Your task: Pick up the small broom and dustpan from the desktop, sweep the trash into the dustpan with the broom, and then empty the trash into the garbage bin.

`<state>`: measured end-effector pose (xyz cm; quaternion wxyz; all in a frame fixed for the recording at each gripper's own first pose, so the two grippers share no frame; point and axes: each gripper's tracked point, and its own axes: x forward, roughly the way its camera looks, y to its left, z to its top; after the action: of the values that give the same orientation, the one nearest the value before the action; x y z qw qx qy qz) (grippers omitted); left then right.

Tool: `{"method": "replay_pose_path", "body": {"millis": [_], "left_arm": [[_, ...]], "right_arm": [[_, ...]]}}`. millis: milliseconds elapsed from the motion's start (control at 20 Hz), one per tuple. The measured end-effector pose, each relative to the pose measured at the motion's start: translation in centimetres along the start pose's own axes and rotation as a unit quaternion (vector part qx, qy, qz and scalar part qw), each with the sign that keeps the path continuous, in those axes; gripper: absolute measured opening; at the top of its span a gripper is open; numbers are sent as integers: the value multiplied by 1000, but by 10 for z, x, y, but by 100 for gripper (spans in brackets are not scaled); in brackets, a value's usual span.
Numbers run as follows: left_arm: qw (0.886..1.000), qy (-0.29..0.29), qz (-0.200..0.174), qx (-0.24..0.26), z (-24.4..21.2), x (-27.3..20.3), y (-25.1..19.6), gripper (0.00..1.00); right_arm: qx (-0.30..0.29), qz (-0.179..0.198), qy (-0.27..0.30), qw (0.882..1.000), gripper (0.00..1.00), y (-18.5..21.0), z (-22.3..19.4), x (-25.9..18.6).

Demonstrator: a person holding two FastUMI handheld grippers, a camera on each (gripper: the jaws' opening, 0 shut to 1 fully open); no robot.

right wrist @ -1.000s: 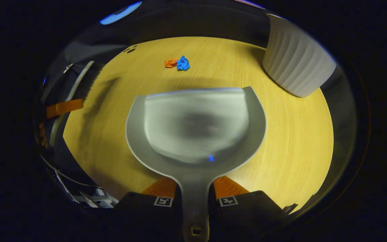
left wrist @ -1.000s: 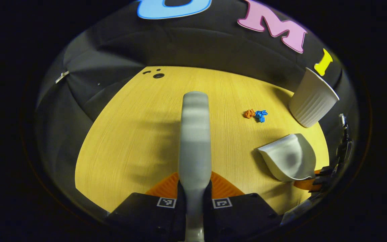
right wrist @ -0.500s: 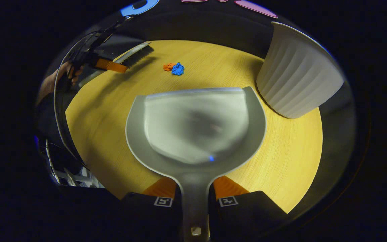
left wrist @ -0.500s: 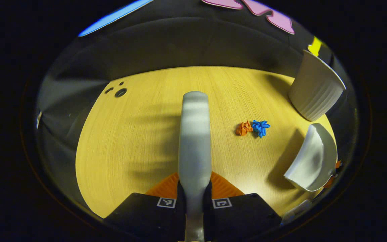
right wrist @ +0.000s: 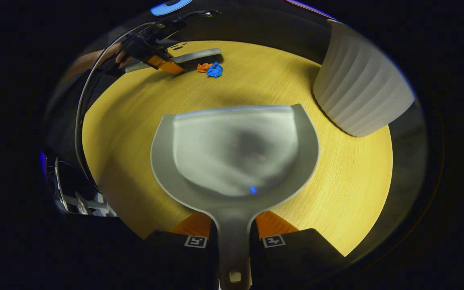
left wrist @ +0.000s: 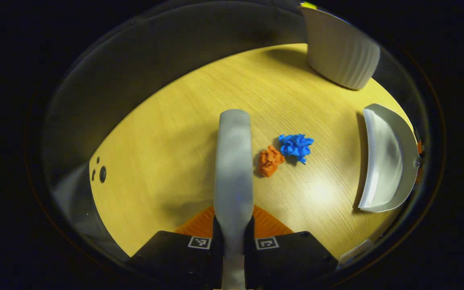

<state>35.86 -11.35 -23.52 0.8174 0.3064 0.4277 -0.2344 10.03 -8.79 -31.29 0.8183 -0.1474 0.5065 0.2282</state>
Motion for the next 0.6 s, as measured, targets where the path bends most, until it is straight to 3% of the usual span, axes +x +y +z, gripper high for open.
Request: {"method": "replay_pose_path", "body": {"millis": [100,150,200,250,400,600], "left_arm": [[999,-1,-25,27,10,-1,-11,27],[998,0,-42,40,11,-4,-19,24],[997,2,-62,55,13,-7,-29,26],[994,4,-83,68,15,-9,-42,26],[985,7,-139,99,16,-13,-79,26],[969,15,-212,121,11,-29,-97,26]], "right_arm": [[-14,3,4,1000,35,3,-1,-1],[-16,6,3,1000,30,5,1,-2],[-17,9,3,1000,39,4,1,-2],[-19,11,2,1000,35,3,1,-3],[-22,13,2,1000,35,1,-1,-4],[-21,16,1,1000,35,0,1,-5]]}}
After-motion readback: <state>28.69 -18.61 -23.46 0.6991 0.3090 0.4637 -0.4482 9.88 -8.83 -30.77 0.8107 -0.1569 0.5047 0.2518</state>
